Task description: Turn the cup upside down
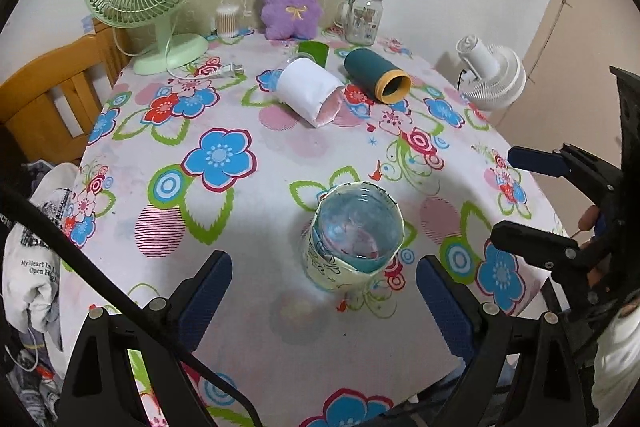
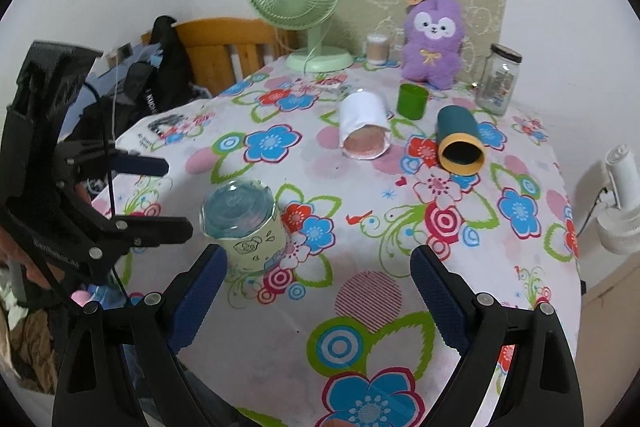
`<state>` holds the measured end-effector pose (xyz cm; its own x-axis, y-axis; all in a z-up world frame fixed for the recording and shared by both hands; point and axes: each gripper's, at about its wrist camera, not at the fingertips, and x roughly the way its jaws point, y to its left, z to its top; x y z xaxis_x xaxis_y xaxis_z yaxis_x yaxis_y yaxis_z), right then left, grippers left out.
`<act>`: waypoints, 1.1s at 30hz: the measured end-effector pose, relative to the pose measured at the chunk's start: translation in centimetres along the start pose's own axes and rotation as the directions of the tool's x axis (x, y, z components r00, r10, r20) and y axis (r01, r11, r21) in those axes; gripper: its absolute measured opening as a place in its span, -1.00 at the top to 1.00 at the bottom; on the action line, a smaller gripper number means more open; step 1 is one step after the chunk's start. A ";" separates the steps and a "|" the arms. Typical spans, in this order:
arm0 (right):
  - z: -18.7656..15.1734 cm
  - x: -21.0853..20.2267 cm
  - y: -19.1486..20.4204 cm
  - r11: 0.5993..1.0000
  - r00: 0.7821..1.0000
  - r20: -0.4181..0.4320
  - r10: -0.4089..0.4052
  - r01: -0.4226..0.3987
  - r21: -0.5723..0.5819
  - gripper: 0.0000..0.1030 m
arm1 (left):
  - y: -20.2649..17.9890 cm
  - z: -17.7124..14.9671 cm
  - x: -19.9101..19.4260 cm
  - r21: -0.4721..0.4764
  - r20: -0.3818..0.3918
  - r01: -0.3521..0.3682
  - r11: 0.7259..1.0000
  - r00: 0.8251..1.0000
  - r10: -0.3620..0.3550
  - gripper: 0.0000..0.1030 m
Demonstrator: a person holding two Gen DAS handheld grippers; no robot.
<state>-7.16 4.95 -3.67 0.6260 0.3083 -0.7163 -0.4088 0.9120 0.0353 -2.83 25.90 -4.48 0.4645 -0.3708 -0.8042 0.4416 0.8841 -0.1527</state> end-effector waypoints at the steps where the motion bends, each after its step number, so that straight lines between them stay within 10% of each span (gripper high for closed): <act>1: 0.1 -0.2 0.1 1.000 1.000 0.006 -0.017 0.017 0.003 -0.83 | 0.0 0.0 0.1 -0.002 0.009 0.004 1.000 1.000 -0.004 -0.84; 33: -0.9 -0.4 3.3 0.991 0.993 -0.031 -0.116 0.118 0.068 -0.91 | -0.4 -1.2 0.8 0.098 -0.005 0.081 0.992 0.997 -0.081 -0.84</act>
<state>-9.39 7.61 -3.90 0.6482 0.1922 -0.7368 -0.2862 0.9582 -0.0018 -3.54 25.61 -5.79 0.4231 -0.4400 -0.7921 0.5508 0.8190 -0.1607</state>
